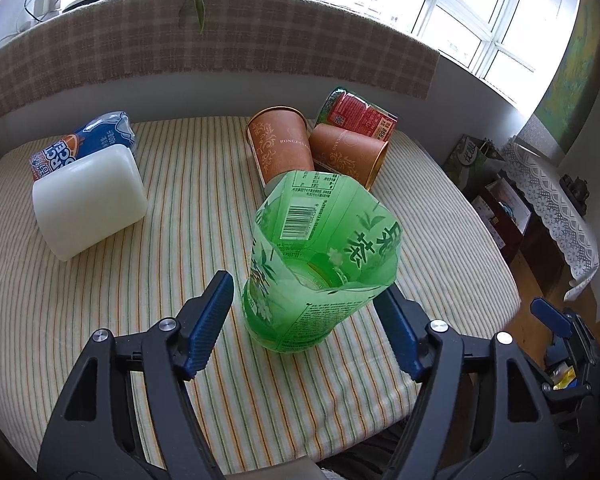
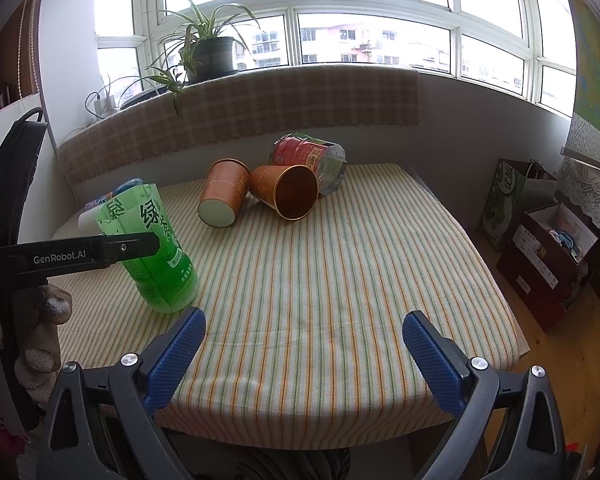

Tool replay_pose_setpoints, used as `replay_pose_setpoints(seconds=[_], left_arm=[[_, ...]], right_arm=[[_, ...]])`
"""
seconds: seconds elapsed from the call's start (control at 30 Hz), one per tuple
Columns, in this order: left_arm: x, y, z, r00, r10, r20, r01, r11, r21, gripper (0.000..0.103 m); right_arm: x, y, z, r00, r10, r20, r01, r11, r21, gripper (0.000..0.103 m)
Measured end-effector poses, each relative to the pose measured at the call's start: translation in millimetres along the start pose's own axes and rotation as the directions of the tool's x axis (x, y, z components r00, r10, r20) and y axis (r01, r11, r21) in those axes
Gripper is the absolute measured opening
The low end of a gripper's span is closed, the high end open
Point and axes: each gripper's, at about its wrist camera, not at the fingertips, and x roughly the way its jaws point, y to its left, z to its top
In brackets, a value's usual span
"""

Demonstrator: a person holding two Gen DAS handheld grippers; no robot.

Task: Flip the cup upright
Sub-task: 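Rotate the green bottle upright with the left gripper and lower it onto the table, then open the left gripper and withdraw from the upright bottle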

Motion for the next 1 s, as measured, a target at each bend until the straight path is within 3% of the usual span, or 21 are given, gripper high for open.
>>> replay_pose_setpoints(seconds=[0.43,0.53,0.63,0.73,0.83,1.0], left_arm=[[-9.4,17.5,-22.2,0.999,-0.012,-0.033,0.011,0.999,-0.037,0.079],[-19.9,23.0,-31.4,1.0,0.018,-0.012,-0.019,0.999,-0.039,0.079],[-39.2,24.7,-36.3,0.996,0.067,0.06,-0.065,0.997,-0.036,0.079],[-66.7,20.2,-39.2,0.976,0.128,0.176,-0.127,0.992,-0.016,0.079],[-93.2,12.8,-42.3,0.94,0.181,0.29,-0.187,0.982,-0.007,0.079],[-127.5,4.1,-48.6,0.875,0.222,0.431,-0.239,0.971,-0.014,0.094]], right_arm=[[-0.8,4.4,3.6,1.0,0.003,0.012,-0.003,1.0,-0.011,0.1],[-2.1,5.2,7.0,1.0,0.003,0.023,-0.003,1.0,-0.011,0.1],[-5.6,7.8,13.1,0.999,0.008,0.047,-0.007,1.0,-0.011,0.1],[-9.8,13.5,20.0,0.997,0.012,0.081,-0.011,1.0,-0.013,0.1],[-15.1,20.9,26.5,0.993,0.02,0.117,-0.018,1.0,-0.024,0.101],[-26.3,32.8,35.1,0.983,0.027,0.18,-0.02,0.999,-0.043,0.103]])
